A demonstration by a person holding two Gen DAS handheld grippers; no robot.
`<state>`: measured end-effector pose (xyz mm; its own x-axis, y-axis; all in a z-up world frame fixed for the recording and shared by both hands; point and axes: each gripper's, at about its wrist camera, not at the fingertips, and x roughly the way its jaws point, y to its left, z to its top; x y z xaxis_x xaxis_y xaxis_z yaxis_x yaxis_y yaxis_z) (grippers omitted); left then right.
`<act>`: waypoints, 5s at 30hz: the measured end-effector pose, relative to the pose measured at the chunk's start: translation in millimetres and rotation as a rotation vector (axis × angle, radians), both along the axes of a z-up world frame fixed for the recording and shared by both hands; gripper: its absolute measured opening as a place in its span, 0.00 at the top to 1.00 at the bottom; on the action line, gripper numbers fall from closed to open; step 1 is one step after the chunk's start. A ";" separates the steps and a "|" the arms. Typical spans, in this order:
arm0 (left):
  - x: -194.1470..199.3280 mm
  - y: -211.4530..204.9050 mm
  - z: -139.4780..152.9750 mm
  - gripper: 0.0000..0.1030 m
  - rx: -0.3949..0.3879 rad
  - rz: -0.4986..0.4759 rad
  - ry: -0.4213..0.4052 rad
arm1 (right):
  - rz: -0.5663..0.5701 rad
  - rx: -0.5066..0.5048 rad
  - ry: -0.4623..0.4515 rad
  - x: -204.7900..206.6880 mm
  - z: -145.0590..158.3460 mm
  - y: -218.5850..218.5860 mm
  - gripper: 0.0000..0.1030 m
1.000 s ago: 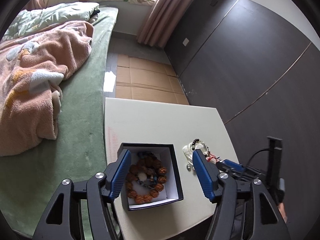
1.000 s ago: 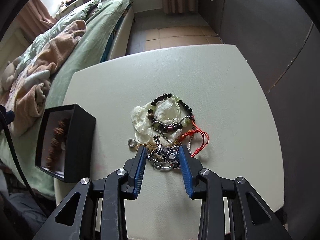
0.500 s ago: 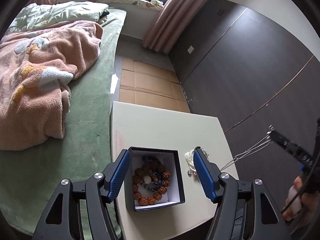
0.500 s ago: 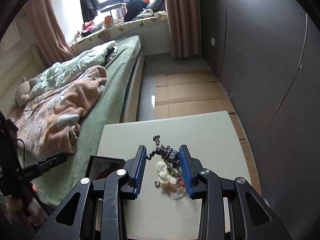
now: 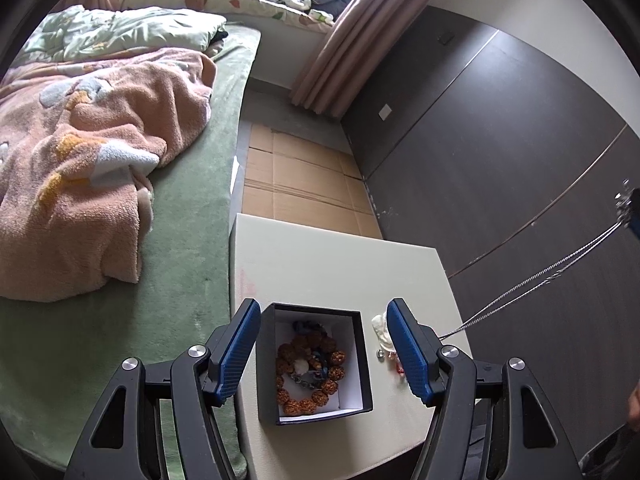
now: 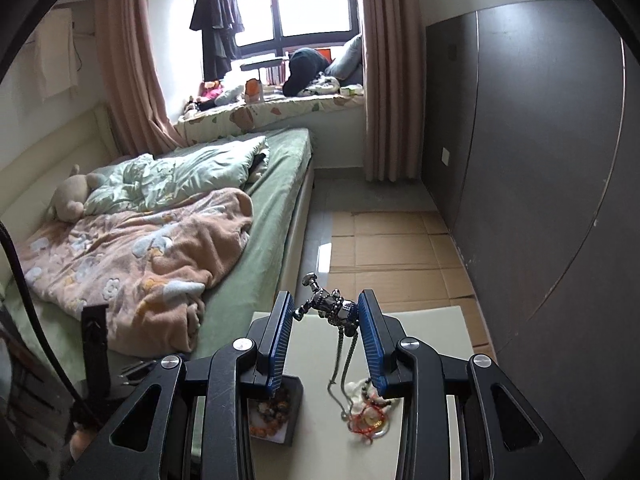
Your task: Organize jewelry
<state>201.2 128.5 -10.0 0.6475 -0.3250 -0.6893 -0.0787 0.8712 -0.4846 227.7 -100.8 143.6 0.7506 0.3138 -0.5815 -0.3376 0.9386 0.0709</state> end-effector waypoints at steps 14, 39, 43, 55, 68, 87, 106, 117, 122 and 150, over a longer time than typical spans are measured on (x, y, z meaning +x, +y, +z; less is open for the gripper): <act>-6.6 18.7 4.1 0.35 -0.016 0.046 -0.017 | 0.120 -0.005 -0.085 -24.3 43.0 66.8 0.67; -6.0 49.4 -6.3 0.35 -0.080 0.129 0.020 | 0.228 -0.003 -0.013 -8.9 8.6 127.1 0.67; -6.9 52.7 -9.0 0.35 -0.087 0.138 0.032 | 0.218 0.014 0.058 7.1 -21.3 121.8 0.67; -1.5 62.0 -23.9 0.35 -0.099 0.185 0.080 | 0.235 0.067 0.274 35.4 -126.0 111.3 0.67; 6.4 70.0 -36.9 0.35 -0.091 0.212 0.105 | 0.271 0.156 0.365 50.4 -158.4 112.0 0.65; 26.6 -12.1 -28.9 0.35 0.032 0.016 0.082 | 0.087 0.131 0.376 52.4 -179.1 -26.7 0.50; 61.8 -147.2 -65.8 0.36 0.097 -0.320 0.153 | -0.171 0.295 0.524 54.5 -259.2 -135.5 0.32; 69.3 -201.1 -105.4 0.51 0.152 -0.378 0.269 | -0.223 0.367 0.604 56.7 -278.6 -168.6 0.29; 73.3 -209.1 -123.5 0.57 0.163 -0.352 0.320 | -0.231 0.412 0.624 59.5 -283.6 -172.0 0.22; 57.1 -143.0 -53.6 0.97 0.007 -0.290 0.102 | -0.129 0.377 0.626 70.5 -291.6 -114.9 0.48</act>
<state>258.3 -14.6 -63.6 0.4559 -0.4812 -0.7487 0.1254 0.8676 -0.4813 298.2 -215.7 -148.1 0.3587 0.5084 -0.7828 -0.0173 0.8421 0.5390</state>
